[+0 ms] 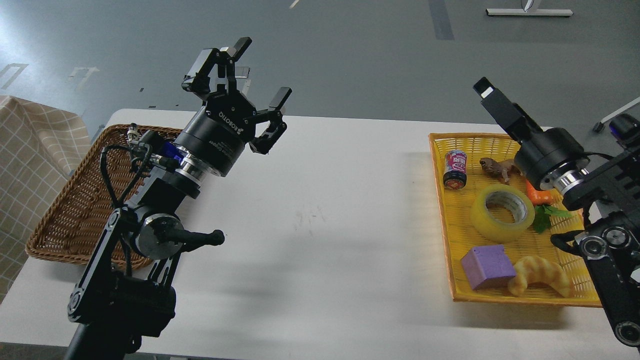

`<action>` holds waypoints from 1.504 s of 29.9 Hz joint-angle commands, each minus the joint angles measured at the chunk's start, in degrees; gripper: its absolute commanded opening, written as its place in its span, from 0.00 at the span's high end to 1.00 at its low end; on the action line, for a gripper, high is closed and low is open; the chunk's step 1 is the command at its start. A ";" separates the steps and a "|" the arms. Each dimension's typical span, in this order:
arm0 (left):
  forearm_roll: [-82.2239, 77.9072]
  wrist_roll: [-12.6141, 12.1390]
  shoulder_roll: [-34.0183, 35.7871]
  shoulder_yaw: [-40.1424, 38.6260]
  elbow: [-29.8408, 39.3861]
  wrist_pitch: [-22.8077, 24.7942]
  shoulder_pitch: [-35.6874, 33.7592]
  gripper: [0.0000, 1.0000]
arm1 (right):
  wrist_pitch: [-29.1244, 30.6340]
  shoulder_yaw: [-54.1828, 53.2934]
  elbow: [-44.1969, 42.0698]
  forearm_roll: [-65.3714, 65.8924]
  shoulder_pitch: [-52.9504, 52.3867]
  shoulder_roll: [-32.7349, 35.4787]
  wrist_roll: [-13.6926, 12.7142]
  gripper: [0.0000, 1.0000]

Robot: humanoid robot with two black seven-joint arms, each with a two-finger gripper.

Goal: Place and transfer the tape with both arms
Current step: 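Move the right gripper down toward the yellow tape roll in the tray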

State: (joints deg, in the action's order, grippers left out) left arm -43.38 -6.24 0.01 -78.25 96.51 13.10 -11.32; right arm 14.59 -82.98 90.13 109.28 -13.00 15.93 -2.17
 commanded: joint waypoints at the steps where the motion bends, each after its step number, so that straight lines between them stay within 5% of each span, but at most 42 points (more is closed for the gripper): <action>1: -0.04 -0.09 -0.01 -0.06 -0.01 -0.53 -0.01 0.02 | -0.44 0.19 -1.97 0.77 1.39 6.81 2.33 0.00; 9: -0.04 0.00 -0.01 -0.06 -0.09 -0.62 0.07 0.02 | 0.35 -0.86 -2.15 -1.42 3.95 12.37 12.80 0.00; 15: -0.04 0.09 -0.01 -0.15 -0.09 -0.71 -0.01 0.02 | 0.53 -3.77 -6.71 -13.36 3.51 14.74 12.80 0.00; 34: -0.04 0.09 -0.01 -0.06 -0.27 -0.71 -0.37 0.02 | 0.70 -3.24 -7.59 -12.60 3.59 15.80 10.08 0.00; 40: 0.05 0.00 -0.01 0.03 -0.45 -0.62 -0.80 0.02 | 0.88 5.10 -13.04 2.68 -3.33 15.63 5.17 0.00; 45: -0.13 0.00 -0.01 0.03 -0.01 -0.71 -0.28 0.02 | 0.97 5.99 -13.05 3.23 -4.58 15.36 3.93 0.00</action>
State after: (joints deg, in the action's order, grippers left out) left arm -43.41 -6.18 0.00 -78.23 96.18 12.46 -12.09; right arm 15.46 -77.30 76.99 112.26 -17.08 31.40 2.21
